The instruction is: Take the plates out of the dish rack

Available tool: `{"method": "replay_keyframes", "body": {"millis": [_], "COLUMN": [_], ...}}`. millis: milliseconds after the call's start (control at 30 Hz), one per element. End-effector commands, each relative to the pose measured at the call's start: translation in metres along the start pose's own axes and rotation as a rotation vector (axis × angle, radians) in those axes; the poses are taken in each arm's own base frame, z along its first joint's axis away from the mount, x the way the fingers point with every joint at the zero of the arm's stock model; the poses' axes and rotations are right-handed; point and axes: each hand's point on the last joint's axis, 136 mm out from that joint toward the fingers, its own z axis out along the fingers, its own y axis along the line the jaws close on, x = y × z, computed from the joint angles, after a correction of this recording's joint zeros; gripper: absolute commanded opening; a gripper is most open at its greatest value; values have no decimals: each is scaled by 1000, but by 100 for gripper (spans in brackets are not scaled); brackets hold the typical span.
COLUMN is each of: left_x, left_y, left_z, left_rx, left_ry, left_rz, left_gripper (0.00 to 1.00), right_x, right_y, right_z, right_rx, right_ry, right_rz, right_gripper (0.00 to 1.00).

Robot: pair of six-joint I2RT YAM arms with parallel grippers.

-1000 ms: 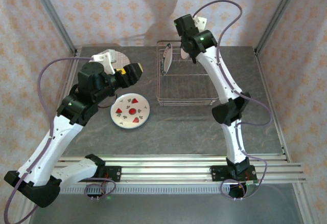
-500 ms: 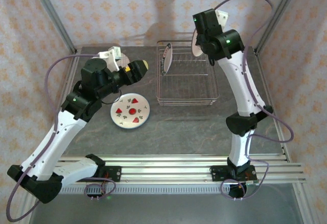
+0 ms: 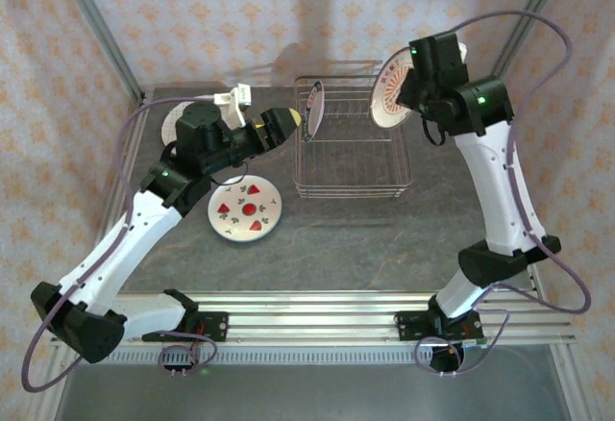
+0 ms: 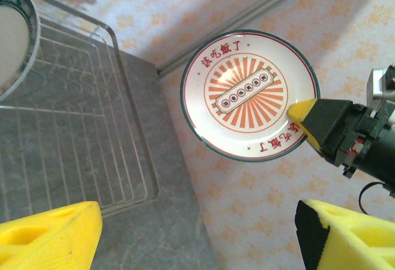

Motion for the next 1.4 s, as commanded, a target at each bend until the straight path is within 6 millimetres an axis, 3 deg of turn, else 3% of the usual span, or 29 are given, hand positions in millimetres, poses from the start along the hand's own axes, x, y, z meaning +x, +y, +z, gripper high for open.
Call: {"method": "replay_keyframes", "body": {"millis": [0, 233, 500, 767, 1000, 1367], "left_x": [7, 30, 45, 44, 44, 44], "left_y": [-13, 1, -1, 4, 7, 11], "left_z": [14, 52, 87, 103, 106, 107], "left_rx": [110, 99, 148, 192, 188, 180], "left_ry": [48, 182, 241, 228, 221, 216], "left_rz": [-85, -233, -342, -418, -426, -432], "left_gripper": [82, 79, 75, 61, 56, 27], "right_x": [-1, 17, 33, 43, 53, 63], "right_y": [9, 13, 26, 40, 47, 53], "right_z": [-18, -21, -22, -14, -8, 1], "right_rx": [-166, -324, -466, -567, -605, -634], "right_ry": [21, 128, 223, 295, 350, 403], "right_rz": [102, 188, 275, 382, 413, 454], "right_gripper": [0, 0, 0, 0, 0, 0]}}
